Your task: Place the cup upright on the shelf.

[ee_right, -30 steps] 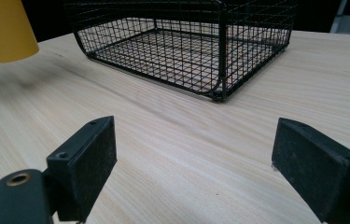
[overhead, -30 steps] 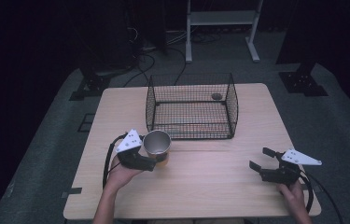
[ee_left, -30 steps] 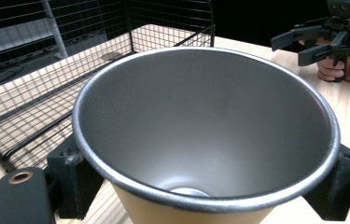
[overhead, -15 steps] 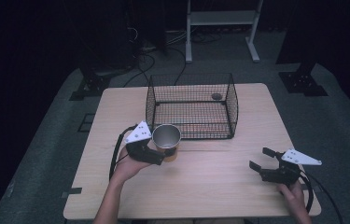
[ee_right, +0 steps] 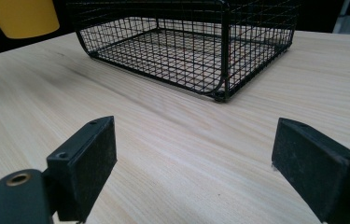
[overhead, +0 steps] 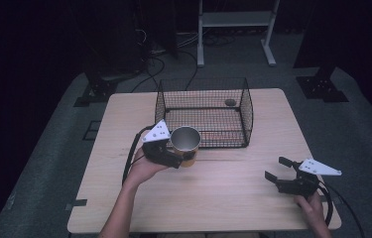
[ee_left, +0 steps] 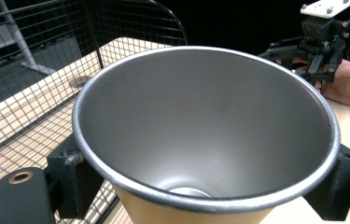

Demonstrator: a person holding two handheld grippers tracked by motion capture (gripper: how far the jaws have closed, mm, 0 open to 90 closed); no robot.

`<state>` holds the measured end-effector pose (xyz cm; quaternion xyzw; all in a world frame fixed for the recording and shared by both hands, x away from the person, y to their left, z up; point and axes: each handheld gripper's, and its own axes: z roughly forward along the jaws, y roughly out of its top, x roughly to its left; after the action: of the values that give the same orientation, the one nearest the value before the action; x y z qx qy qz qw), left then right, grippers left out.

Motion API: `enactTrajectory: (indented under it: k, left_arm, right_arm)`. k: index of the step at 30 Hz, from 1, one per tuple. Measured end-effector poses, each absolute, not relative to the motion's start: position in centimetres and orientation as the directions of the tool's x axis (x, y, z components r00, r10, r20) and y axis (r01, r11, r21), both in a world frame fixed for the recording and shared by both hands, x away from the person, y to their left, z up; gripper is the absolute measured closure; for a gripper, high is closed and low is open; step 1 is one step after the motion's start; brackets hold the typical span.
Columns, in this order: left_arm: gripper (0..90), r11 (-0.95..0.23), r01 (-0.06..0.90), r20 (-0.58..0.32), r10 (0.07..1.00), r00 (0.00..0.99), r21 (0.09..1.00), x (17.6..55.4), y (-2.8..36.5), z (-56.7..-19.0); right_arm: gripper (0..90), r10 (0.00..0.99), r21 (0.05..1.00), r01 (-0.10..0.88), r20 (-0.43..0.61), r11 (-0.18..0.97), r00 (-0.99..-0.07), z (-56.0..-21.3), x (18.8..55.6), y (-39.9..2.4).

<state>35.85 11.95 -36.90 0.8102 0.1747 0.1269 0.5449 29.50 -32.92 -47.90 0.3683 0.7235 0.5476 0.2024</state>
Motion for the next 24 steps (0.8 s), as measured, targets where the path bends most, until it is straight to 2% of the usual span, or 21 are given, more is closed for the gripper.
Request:
enactTrajectory:
  k: [24]
  left_arm:
    - [14.2,-0.361,0.135,0.015,0.384,0.923,0.923,40.5,9.2,-33.4]
  right_arm:
    - [12.9,0.753,0.942,0.311,0.114,0.125,-0.648,-47.9,29.5,-32.9]
